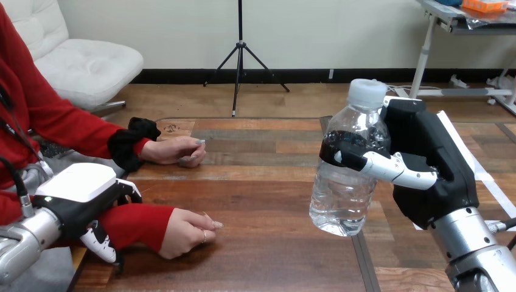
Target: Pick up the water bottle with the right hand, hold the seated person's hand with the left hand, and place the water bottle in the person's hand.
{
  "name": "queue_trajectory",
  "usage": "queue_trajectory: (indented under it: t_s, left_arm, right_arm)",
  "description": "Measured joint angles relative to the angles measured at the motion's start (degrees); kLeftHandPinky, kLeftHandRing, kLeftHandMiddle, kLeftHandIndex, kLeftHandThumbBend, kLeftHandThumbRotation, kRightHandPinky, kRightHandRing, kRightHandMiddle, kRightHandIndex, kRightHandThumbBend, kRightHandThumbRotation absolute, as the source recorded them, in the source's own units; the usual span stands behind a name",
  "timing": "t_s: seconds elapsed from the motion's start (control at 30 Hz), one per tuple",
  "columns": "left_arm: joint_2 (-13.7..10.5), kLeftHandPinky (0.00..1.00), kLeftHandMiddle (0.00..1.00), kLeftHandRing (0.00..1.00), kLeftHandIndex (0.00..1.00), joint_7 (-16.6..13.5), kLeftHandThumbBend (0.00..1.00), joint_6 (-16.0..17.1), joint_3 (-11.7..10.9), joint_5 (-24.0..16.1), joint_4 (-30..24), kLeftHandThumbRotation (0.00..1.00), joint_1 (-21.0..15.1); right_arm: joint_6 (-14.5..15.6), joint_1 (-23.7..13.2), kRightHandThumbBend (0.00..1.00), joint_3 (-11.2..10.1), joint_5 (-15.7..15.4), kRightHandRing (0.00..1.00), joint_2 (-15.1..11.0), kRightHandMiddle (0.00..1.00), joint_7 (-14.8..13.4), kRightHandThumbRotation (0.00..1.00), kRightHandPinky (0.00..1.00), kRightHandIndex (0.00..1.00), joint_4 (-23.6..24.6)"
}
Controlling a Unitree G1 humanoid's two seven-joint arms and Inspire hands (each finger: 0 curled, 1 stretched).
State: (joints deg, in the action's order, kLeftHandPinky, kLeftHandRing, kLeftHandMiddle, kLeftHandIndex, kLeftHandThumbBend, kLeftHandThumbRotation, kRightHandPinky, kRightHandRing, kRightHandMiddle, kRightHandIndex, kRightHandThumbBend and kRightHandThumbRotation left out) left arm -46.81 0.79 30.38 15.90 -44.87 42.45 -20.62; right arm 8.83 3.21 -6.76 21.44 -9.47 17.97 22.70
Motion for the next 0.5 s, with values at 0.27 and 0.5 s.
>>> queue_trajectory:
  t_s: [0.27, 0.5]
  left_arm:
    - [0.47, 0.52, 0.57, 0.53, 0.61, -0.43, 0.99, 0.23, 0.55, 0.16, 1.1, 0.01, -0.89]
    - [0.66, 0.47, 0.54, 0.49, 0.56, -0.9, 0.99, 0.28, 0.91, 0.35, 1.28, 0.0, -1.08]
  right_arm:
    - [0.09, 0.0, 0.42, 0.04, -0.19, 0.04, -0.02, 0.08, -0.05, 0.0, 0.0, 0.12, 0.0]
    - [0.2, -0.01, 0.43, 0.31, -1.65, 0.04, 0.03, 0.09, -0.65, 0.0, 0.01, 0.12, 0.05]
